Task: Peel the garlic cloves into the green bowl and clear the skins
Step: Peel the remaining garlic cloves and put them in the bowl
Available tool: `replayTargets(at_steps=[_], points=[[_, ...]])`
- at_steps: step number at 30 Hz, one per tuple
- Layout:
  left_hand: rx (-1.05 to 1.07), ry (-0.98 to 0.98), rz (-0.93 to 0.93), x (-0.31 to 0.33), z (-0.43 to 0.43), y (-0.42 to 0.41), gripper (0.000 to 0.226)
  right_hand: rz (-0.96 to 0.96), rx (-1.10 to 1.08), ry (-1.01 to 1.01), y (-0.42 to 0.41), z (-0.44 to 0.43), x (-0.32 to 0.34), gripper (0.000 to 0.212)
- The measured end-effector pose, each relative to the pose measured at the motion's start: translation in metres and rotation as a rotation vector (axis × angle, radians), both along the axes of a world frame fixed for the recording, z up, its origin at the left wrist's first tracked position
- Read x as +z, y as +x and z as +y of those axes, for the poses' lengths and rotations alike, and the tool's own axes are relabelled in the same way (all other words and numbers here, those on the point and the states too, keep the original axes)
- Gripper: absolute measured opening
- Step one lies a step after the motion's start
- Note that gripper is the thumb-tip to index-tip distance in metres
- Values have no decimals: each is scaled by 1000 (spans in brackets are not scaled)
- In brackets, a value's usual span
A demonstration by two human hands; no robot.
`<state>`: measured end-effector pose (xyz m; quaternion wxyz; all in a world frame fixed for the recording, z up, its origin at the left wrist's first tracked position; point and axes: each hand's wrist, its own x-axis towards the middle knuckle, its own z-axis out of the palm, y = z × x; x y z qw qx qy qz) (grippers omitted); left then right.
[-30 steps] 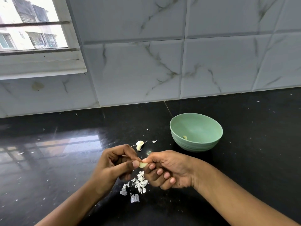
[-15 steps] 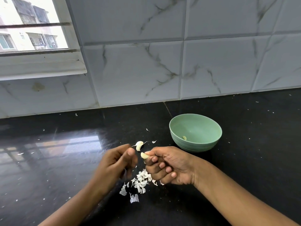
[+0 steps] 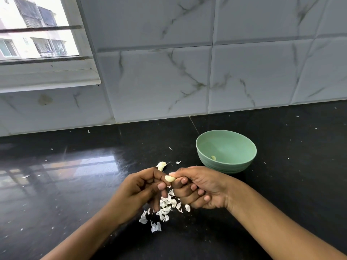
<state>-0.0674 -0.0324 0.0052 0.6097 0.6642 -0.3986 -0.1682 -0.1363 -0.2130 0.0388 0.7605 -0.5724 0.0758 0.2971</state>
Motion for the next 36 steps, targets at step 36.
replayTargets(at_steps=[36], points=[[331,-183,50,0,-5,6,28,-708,-417,-305,3,-1,-4,15]])
